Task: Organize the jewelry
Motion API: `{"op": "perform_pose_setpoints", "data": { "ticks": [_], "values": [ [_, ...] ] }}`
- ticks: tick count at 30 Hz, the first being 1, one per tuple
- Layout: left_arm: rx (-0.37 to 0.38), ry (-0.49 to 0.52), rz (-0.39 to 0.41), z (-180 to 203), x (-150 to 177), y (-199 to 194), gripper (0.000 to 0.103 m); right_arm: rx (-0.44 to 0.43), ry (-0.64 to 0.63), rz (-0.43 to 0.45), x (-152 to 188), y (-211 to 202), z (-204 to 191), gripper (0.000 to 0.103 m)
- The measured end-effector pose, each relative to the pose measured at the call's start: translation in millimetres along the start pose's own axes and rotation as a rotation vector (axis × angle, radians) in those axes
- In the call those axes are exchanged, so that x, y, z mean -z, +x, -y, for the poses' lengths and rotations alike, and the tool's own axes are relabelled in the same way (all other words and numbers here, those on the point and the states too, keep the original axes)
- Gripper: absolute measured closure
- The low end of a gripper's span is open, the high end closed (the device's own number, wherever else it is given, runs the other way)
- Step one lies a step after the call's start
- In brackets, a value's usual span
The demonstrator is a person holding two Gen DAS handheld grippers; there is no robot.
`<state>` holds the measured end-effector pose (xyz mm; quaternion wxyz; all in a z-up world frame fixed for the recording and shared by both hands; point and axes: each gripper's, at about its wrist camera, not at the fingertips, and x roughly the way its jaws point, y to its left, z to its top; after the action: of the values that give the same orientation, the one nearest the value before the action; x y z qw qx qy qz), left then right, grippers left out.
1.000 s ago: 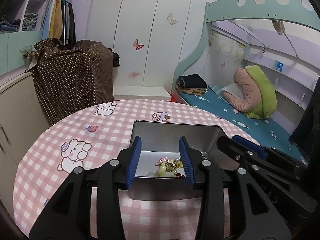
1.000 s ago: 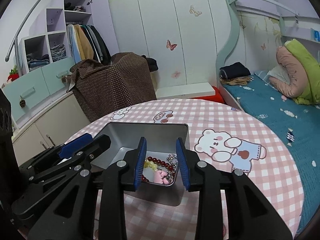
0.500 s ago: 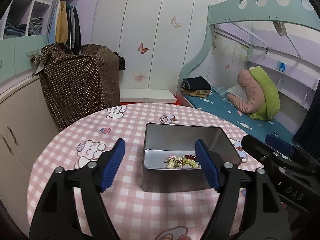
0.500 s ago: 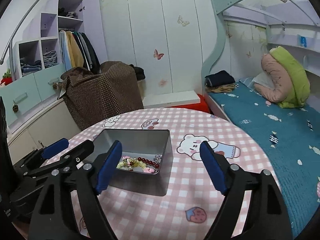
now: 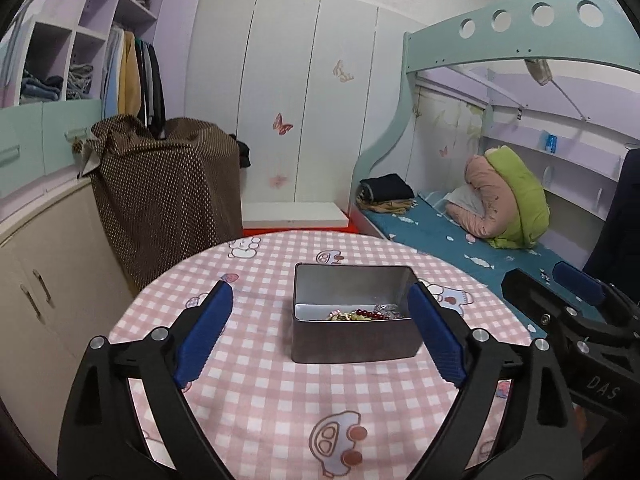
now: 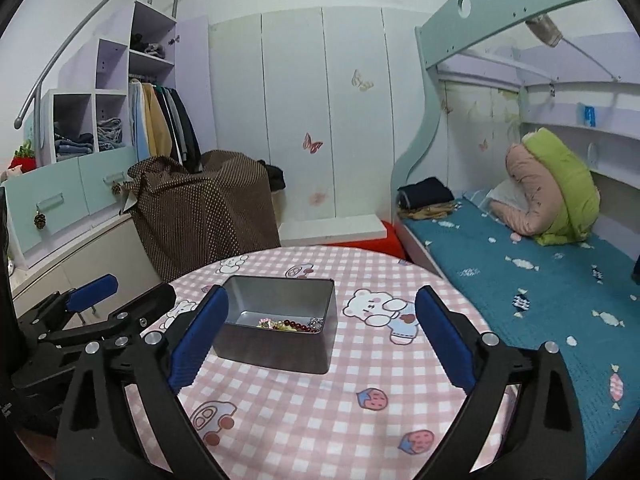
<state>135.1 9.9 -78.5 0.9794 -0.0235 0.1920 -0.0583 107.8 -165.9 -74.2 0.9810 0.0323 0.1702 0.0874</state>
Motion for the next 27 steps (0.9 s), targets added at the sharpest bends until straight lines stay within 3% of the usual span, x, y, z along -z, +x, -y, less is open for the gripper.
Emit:
{"op": "perform_pose_setpoints", "data": {
  "ticks": [14,27],
  "values": [
    [0.000,0.056,0.078,23.6,-11.3,-59.9,0.011,0.038,-0.007,0.090,-1.6,-53.8,3.1,0.008],
    [-0.008,0.069,0.090,26.1,-8.8,-78.8,0.010,0.053,-0.019,0.105,2.7,-68.2,1.3,0.008]
  ]
}}
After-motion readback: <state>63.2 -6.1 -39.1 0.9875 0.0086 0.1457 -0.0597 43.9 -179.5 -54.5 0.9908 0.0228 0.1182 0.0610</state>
